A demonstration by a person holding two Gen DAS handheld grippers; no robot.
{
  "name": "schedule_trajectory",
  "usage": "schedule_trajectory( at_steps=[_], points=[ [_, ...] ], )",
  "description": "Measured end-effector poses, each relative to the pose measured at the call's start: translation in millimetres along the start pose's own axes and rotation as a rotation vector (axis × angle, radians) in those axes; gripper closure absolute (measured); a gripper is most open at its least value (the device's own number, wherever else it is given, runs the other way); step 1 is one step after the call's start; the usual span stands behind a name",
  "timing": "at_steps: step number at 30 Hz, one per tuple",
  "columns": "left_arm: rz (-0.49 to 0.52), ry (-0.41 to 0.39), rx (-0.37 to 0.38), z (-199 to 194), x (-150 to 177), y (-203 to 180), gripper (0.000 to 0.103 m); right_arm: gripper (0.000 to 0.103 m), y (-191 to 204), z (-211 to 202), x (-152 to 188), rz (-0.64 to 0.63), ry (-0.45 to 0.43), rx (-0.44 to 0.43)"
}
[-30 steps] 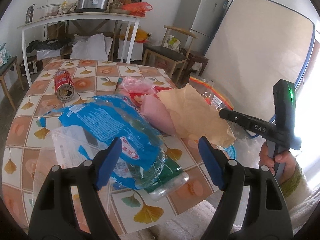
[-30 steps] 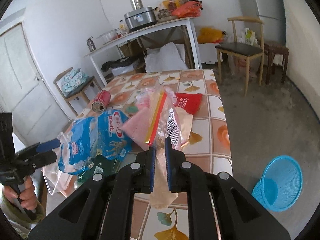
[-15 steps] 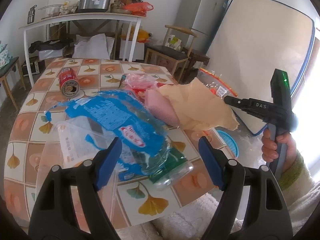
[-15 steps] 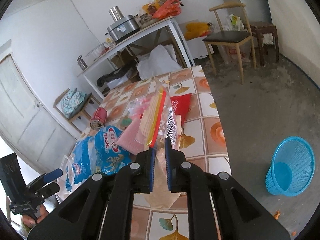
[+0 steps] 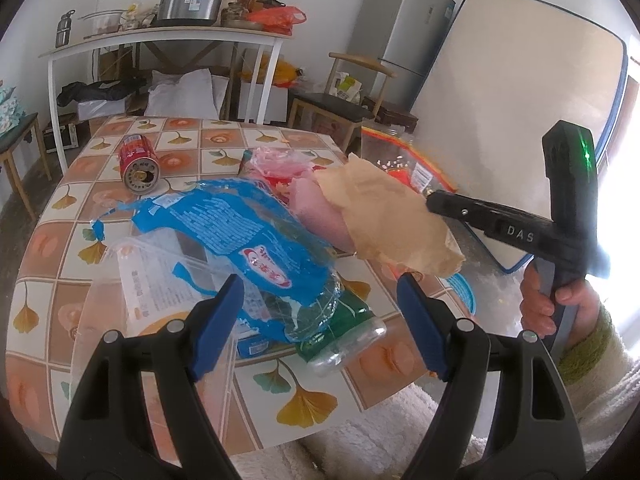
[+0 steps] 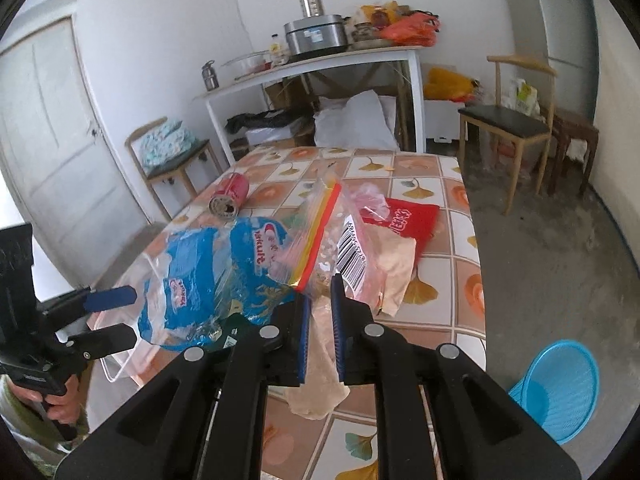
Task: Collect trash
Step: 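Lift the zip bag with the right gripper and carry it off the table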
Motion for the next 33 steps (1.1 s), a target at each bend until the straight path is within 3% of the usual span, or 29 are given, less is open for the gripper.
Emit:
schedule_trajectory(
  at_steps=[5,13,15,23,33],
  points=[
    [-0.002,-0.003,0.004,-2,1,0,0.028,0.065,-3,-1,-1,0.049,-0.001,-0.021],
    [-0.011,-0.005,0.014,-3,2,2,0.028,0.063,-19,3,-1,0.144,0.007,-0.012],
    [-0.01,-0.007,0.017,-4,2,1,0.028,0.064,-23,7,0,0.155,0.014,0.006],
    [-0.019,-0.014,0.026,-4,4,-2,0.022,0.085,-27,19,5,0.121,0.022,0.112],
    [-0.085,-0.053,0.008,-10,0,-2,0.016,0.092,-34,-11,-11,0.117,-0.056,0.149]
  ],
)
Point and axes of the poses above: each gripper's, at about its wrist camera, not at the fingertips, and z roughly the way its jaws point, y to its left, x to its underside, the point moved 5 cm from there along z, roughly the way its jaws point, and after that the axes turned 4 degrees about y, right-handed, at the moved point
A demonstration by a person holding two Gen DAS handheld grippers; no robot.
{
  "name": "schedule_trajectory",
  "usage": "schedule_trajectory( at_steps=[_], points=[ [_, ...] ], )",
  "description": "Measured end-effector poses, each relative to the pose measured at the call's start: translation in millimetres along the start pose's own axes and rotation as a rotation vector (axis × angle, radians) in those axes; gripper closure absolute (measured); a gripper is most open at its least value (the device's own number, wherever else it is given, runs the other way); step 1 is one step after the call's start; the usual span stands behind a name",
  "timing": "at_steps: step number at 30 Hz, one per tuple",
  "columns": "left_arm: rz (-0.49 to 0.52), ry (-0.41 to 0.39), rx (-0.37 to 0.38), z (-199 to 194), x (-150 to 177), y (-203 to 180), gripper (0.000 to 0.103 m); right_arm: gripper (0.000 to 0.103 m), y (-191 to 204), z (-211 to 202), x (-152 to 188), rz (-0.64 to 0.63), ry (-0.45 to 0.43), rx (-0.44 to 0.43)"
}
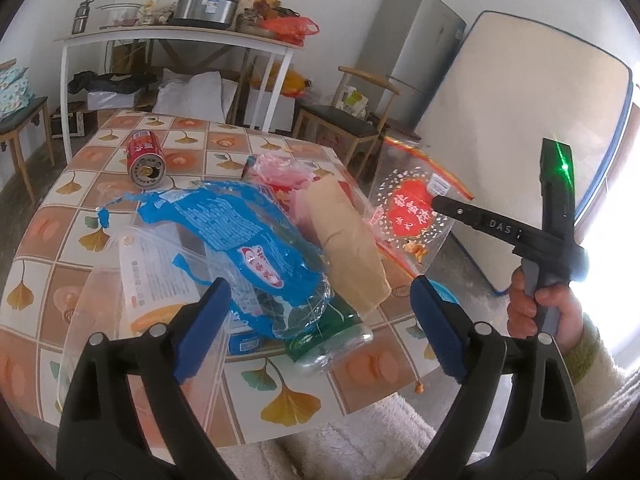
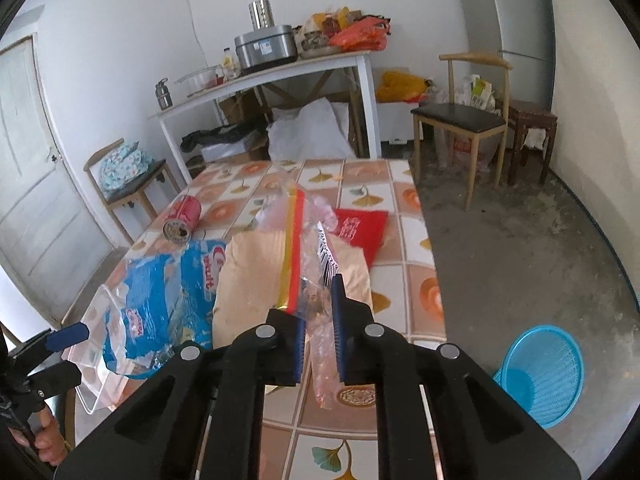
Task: Collect trash
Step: 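Lift the zip bag with the right gripper and carry it off the table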
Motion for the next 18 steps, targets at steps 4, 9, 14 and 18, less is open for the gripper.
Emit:
schedule_trajectory(
  at_steps=[4,9,14,18],
  points=[
    [-0.073,-0.001,0.018,-4,2,3,0.015,0.093,0,-6,-4,0.014,-0.014,-0.002],
    [-0.115,0.013,0.026,-6,15,-3,0.012,0.093,1,-7,-4,0.017,-0.015,-0.006],
    [-0.078,0.062,0.054,-5,30,-13,0.009,0.093,0,-7,-2,0.023,-0.016,-0.015],
    [-0.082,0.109,0.083,-4,41,-18,0.009,0.093,-1,-9,-3,0.022,-0.025,-0.017]
  ],
)
Point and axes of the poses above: each gripper's, at about its wrist camera, not at the fingertips, and z roughly the way its jaws point, y to its left, x to its underside, the point moved 5 cm from there along z, roughly the way its jaws point, and after that the axes turned 4 degrees about y, right-handed, at the moved point
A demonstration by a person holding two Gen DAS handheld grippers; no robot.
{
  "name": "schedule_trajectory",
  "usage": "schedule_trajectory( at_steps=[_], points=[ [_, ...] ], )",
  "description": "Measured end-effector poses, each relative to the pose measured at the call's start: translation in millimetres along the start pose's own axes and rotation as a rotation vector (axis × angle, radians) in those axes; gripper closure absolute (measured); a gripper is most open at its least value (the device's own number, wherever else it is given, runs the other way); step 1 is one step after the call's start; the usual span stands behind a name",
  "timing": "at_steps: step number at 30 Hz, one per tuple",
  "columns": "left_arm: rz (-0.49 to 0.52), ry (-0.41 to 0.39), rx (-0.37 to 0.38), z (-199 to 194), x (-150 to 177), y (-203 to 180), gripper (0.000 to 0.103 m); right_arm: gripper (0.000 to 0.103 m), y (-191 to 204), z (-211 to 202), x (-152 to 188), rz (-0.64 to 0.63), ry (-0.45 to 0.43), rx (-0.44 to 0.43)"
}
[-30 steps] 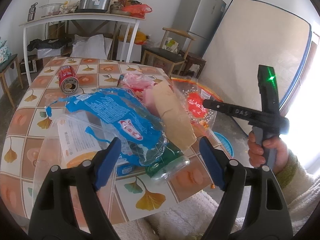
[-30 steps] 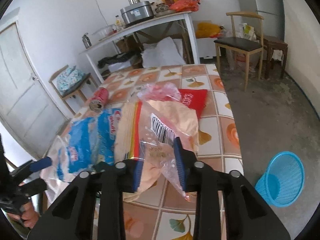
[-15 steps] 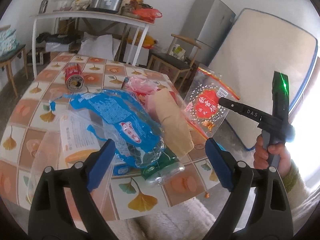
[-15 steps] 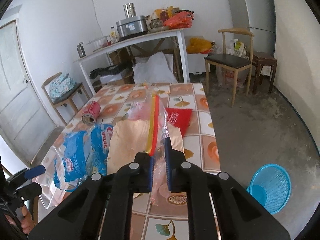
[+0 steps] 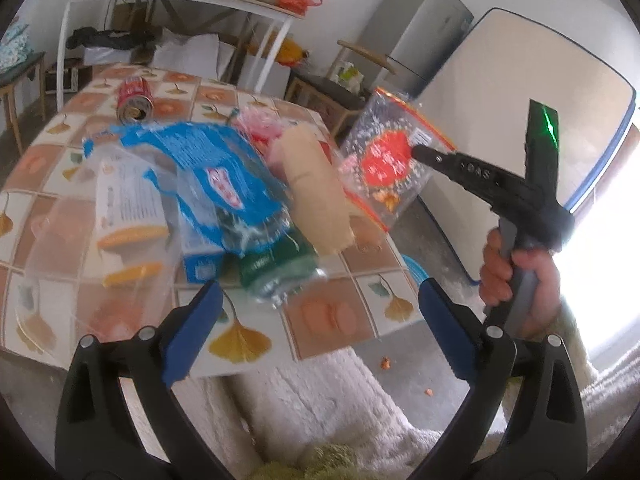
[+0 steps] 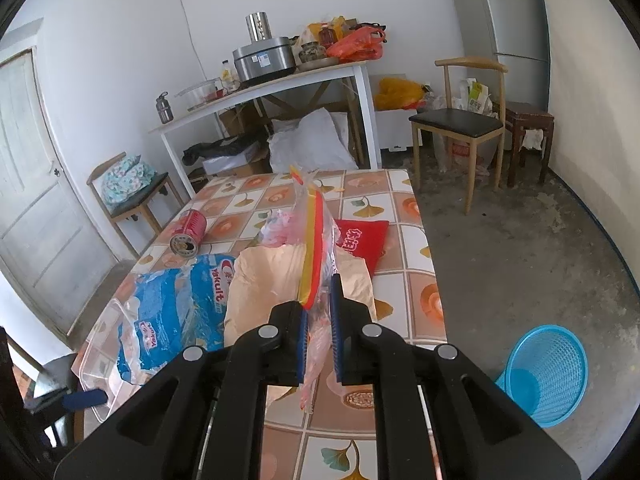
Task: Collect trash
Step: 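Lift the zip bag with the right gripper and carry it off the table, then grasp the brown paper with the left gripper while the right gripper holds the zip bag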
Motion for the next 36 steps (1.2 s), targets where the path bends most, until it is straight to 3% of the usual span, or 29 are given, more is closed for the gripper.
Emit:
schedule_trajectory(
  at_steps=[6,14,20,26,29,32,36],
  points=[
    [-0.038,0.028,0.044,-2,12,1,0.009,0.093,-3,-2,2,0.012,-0.01,0.0],
    [-0.02,-0.006,0.091,-12,10,-1,0.009,0.093,-5,-3,4,0.036,-0.024,0.003],
    [0.063,-0.049,0.032,-19,-7,-4,0.009,0.093,-13,-17,2,0.059,-0.073,0.014],
    [0.281,-0.11,0.025,-26,-54,-24,0.009,0.093,-34,-28,-5,0.113,-0.113,-0.007],
    [0.428,-0.09,0.005,-15,-84,-34,0.009,0.093,-43,-32,-4,0.133,-0.131,-0.018],
    [0.57,0.012,0.024,13,-111,-41,0.009,0.093,-53,-34,-1,0.152,-0.138,-0.028],
    [0.77,0.231,-0.014,77,-134,-48,0.009,0.093,-67,-34,4,0.183,-0.141,-0.044]
  ],
)
Point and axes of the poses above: each gripper's, at about its wrist camera, not at the fingertips, and z roughly the way its jaws point, y to its left, x to its underside, the point moved 5 cm from there along z, roughly the way its jaws point, and after that the axes turned 4 degrees about y, right-handed, at the moved point
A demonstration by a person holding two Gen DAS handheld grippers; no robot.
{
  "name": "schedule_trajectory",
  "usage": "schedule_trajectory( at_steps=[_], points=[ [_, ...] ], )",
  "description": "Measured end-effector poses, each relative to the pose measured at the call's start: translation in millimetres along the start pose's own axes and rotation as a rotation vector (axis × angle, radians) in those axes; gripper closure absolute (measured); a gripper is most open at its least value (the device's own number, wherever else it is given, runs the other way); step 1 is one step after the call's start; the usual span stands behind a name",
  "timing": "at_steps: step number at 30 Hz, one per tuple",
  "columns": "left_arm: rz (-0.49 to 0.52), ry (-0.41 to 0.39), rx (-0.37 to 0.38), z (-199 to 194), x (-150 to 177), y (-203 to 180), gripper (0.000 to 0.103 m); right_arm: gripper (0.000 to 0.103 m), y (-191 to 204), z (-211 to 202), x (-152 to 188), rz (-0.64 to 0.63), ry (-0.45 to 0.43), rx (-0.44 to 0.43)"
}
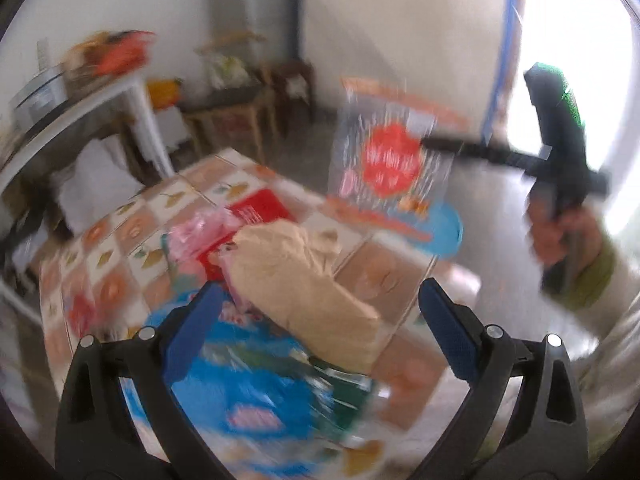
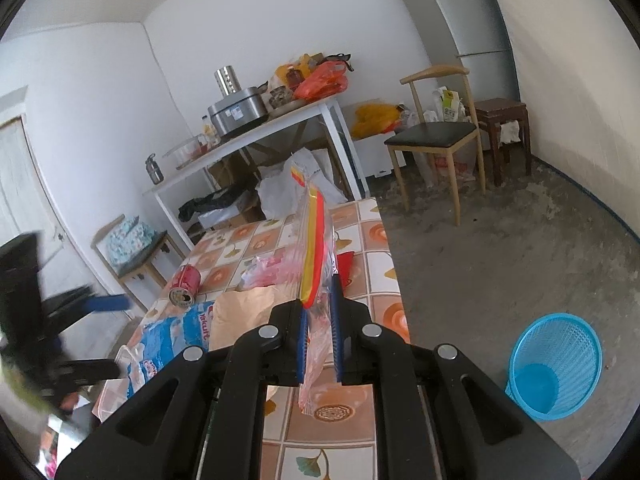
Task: Collect trash
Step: 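Grasp the brown paper with the left gripper while the right gripper holds the zip bag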
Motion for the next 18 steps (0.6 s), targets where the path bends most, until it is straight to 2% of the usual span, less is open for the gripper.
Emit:
schedule_trajectory(
  at_steps=[3,7,13,15,16,18],
  points=[
    [0.118,0.159,0.021,47,-15,7,0.009,0.093,-8,5,5,0.021,0.012,0.0],
    [0.22,0.309,0.003,97,-23,4,0.009,0.093,-18,9,9,0.045,0.021,-0.002],
    [0.297,0.454,-0.047,141,-22,4,0.011,0.093,-29,14,9,0.063,0.027,0.0],
    [0.319,0.475,-0.059,147,-20,1,0.028,0.093,-32,14,9,0.068,0.026,0.0],
    [0.323,0.483,-0.066,150,-20,0,0.031,0.093,-34,14,9,0.07,0.026,-0.001],
    [0.336,0.489,-0.085,151,-19,-1,0.044,0.093,-35,13,10,0.073,0.023,-0.001]
  ],
)
Point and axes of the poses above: each gripper's, at about its wrist camera, not at the fingertips, and z roughly the way its jaws point, y to its left, x to its underside, the point moved 5 cm from there along z, roughly the way its jaws point, and after that the axes turned 4 degrees about y, right-handed, at the moved point
